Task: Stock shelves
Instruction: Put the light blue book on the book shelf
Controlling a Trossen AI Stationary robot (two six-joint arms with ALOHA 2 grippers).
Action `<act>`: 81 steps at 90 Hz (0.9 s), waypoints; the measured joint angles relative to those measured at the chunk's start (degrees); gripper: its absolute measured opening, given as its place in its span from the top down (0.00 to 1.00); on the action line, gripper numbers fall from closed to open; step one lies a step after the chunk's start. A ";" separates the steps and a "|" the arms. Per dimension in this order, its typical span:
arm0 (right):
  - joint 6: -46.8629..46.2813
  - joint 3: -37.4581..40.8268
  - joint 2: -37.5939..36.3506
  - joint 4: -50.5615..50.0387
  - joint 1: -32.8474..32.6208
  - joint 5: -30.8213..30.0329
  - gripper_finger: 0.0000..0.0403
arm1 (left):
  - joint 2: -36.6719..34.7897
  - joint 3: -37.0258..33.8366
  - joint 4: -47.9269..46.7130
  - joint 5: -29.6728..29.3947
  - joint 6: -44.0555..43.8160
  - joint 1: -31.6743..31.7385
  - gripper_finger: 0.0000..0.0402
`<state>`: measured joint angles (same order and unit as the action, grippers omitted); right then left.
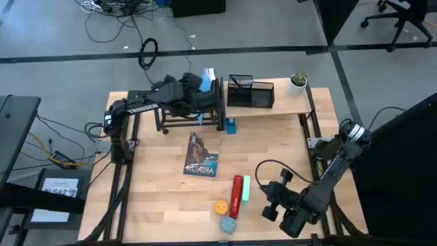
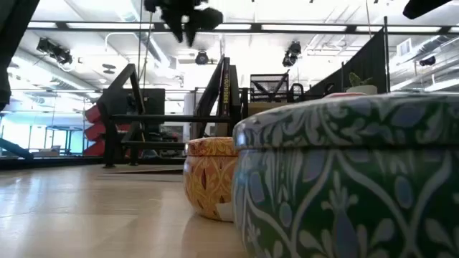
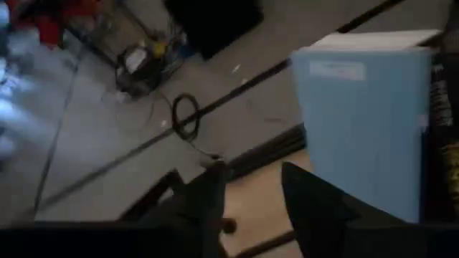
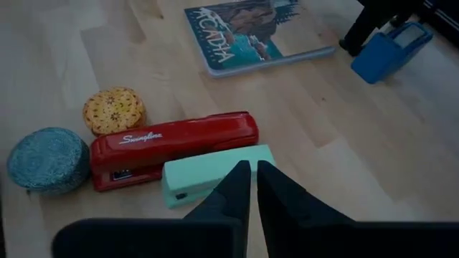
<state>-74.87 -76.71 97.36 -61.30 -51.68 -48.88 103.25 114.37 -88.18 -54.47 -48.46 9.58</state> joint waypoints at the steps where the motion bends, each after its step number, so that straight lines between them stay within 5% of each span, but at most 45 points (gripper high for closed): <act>1: 0.00 0.00 0.00 -0.01 0.00 0.00 1.00 | -0.50 -0.75 0.24 0.98 0.50 0.11 0.79; 14: 0.00 0.00 0.00 0.15 0.00 0.00 1.00 | -1.21 -9.50 3.06 6.64 0.06 2.26 0.97; 46: 1.24 0.00 0.00 1.41 -0.28 -0.02 1.00 | -1.23 -30.98 21.53 17.36 1.33 6.80 1.00; 81: 1.46 0.00 0.00 1.87 0.04 0.27 1.00 | -1.08 -32.34 40.90 20.98 12.71 7.29 1.00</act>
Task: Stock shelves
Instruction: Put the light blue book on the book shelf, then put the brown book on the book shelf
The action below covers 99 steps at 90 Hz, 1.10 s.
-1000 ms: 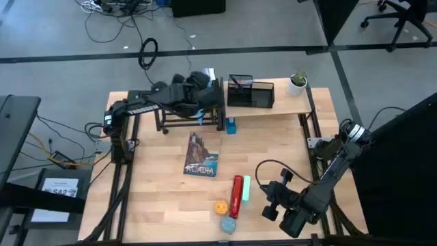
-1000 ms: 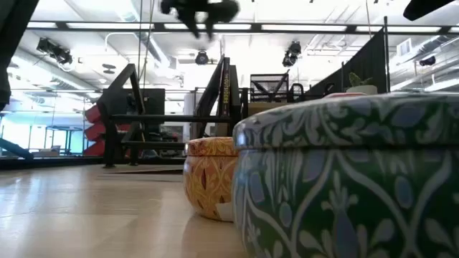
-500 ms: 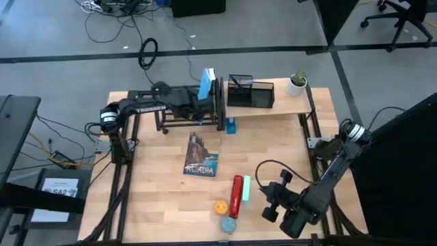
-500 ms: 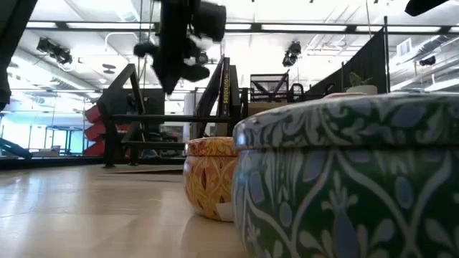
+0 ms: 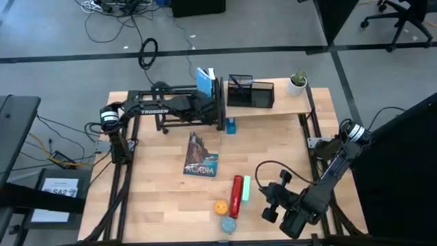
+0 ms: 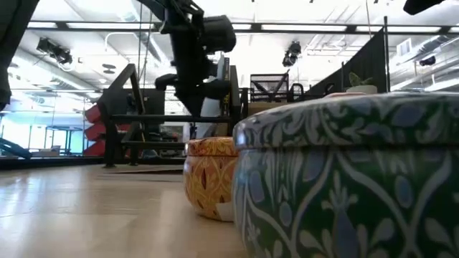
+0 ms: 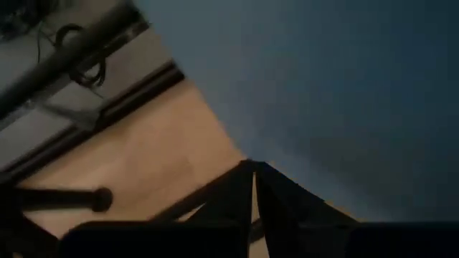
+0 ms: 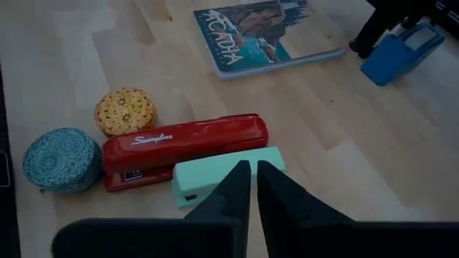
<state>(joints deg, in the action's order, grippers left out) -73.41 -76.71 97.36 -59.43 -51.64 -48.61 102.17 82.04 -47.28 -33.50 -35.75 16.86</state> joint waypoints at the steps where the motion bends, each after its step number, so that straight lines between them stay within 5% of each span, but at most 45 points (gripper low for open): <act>1: 0.00 0.00 0.00 0.04 0.00 0.01 1.00 | 0.00 0.14 0.18 -0.01 0.12 0.00 1.00; 24: 0.05 0.00 0.00 0.19 0.00 0.29 1.00 | -0.02 6.05 -2.72 -0.26 4.09 -0.11 1.00; 60: 0.00 0.00 0.00 0.26 0.54 0.32 1.00 | -0.04 28.69 -30.00 -1.00 -0.45 -2.04 1.00; 82: 7.50 0.00 0.00 2.41 6.72 2.29 1.00 | -0.17 35.06 -31.85 11.24 -4.02 -15.58 1.00; 99: 17.67 0.41 0.00 9.19 11.23 5.73 1.00 | -0.15 27.84 -31.49 4.90 -17.05 -32.94 1.00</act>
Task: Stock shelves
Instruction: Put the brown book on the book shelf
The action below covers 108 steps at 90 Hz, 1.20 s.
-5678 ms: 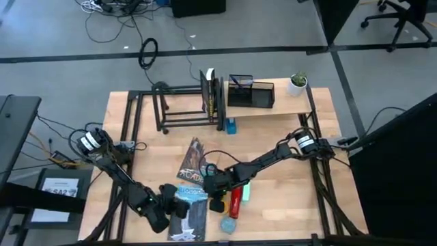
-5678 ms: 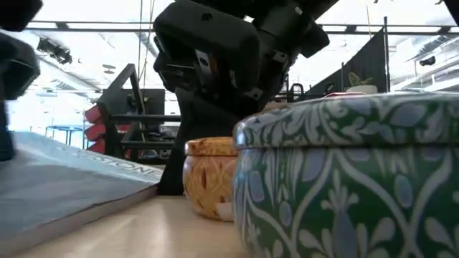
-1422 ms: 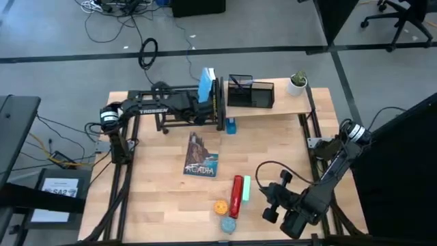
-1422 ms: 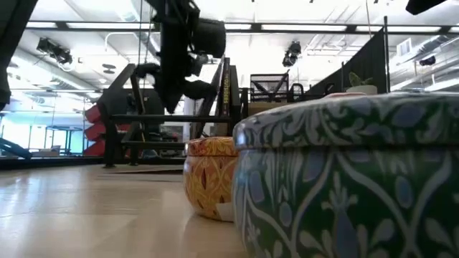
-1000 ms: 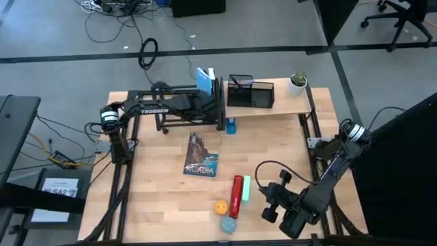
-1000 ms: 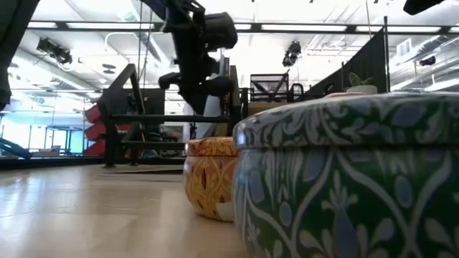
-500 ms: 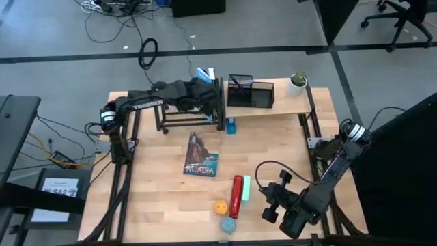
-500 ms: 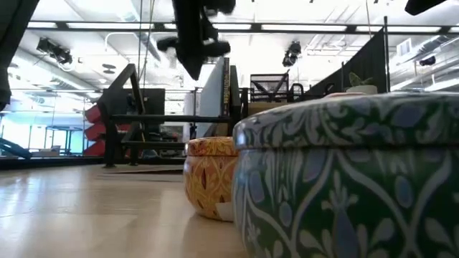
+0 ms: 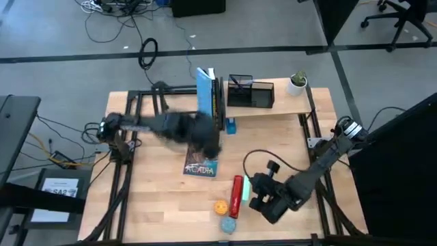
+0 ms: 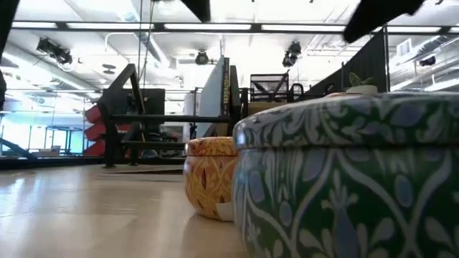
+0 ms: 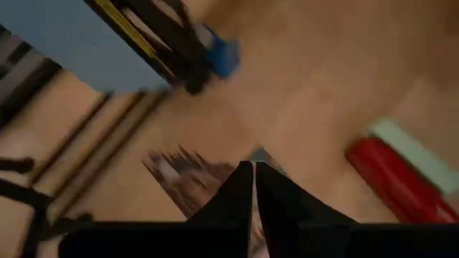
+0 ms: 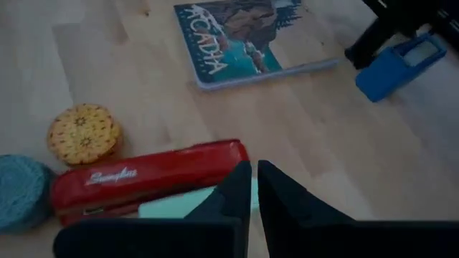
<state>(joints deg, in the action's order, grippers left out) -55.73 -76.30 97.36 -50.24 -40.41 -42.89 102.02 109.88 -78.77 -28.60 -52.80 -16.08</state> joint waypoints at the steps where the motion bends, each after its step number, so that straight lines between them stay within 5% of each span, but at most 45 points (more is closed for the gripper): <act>1: 0.38 0.15 0.00 0.60 0.12 0.12 1.00 | 0.01 -0.71 0.02 -0.37 -1.11 -0.93 1.00; 16: 6.95 4.67 0.00 14.47 0.44 7.02 1.00 | 0.04 -15.12 5.08 -2.80 -17.93 -11.20 1.00; 30: 9.36 11.25 0.02 29.65 0.31 10.77 1.00 | 0.11 -30.18 14.31 -3.80 -26.89 -11.71 1.00; 65: 9.40 12.82 0.07 32.85 4.16 13.29 1.00 | 0.11 -54.37 63.06 6.43 -23.80 -7.56 1.00; 87: 9.43 12.82 0.07 32.59 7.20 14.59 1.00 | 0.15 -54.35 89.25 9.60 -16.42 -11.64 1.00; 97: 9.41 12.82 0.07 32.59 8.58 14.60 1.00 | 0.10 -48.45 84.09 5.05 -10.80 -13.08 1.00; 108: 9.31 12.82 0.07 32.59 10.10 14.69 1.00 | 0.11 -41.30 57.78 -5.19 -12.46 -12.81 1.00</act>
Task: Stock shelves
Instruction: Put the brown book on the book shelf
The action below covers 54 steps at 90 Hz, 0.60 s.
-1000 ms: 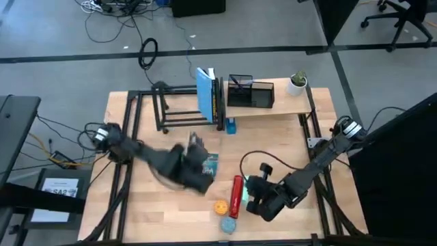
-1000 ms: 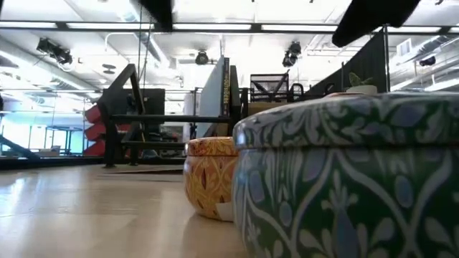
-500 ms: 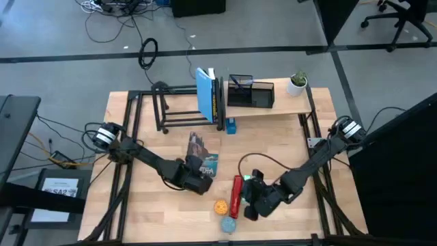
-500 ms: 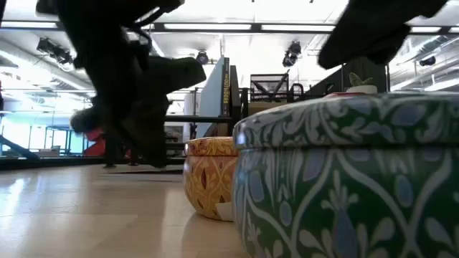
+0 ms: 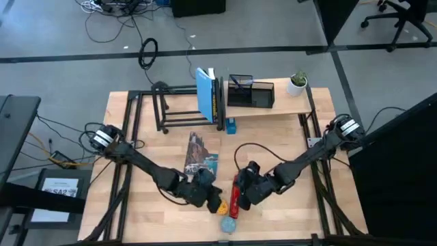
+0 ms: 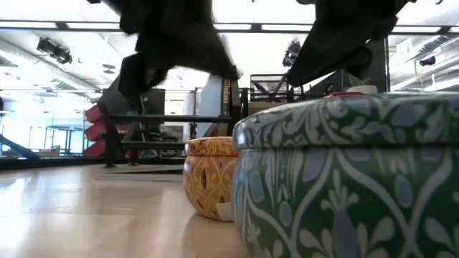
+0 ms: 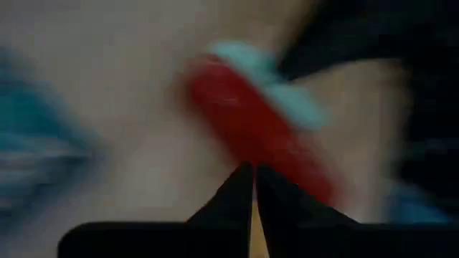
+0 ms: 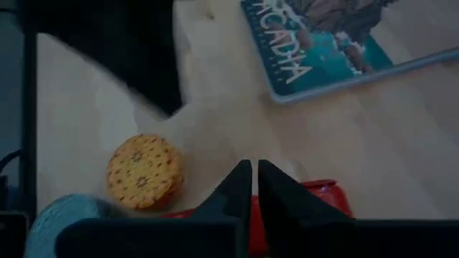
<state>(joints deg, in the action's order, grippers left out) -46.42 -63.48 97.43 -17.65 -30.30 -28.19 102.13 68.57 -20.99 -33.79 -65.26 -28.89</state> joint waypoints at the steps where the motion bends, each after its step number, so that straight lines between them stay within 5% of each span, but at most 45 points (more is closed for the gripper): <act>1: -0.02 0.00 0.00 0.00 0.12 0.04 1.00 | 0.08 0.46 -2.64 -1.25 -0.67 0.10 1.00; 9: -0.04 0.00 0.00 0.13 0.78 0.73 1.00 | 0.67 1.84 -17.56 -8.53 -7.79 1.37 1.00; 18: -0.04 0.00 0.00 0.21 0.96 1.29 1.00 | 1.44 -0.70 -22.38 -7.66 -12.04 3.72 1.00; 36: -0.34 0.00 -0.02 0.65 0.41 2.98 1.00 | 4.22 -7.64 -10.96 4.35 -10.74 7.19 1.00; 54: -0.02 -0.02 -0.02 0.48 -0.09 4.03 1.00 | 4.96 -6.01 4.83 12.62 -5.79 4.54 1.00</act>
<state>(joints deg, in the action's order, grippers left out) -46.44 -63.51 97.41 -17.16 -30.39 -24.16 107.09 62.56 -16.16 -21.17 -71.05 -24.36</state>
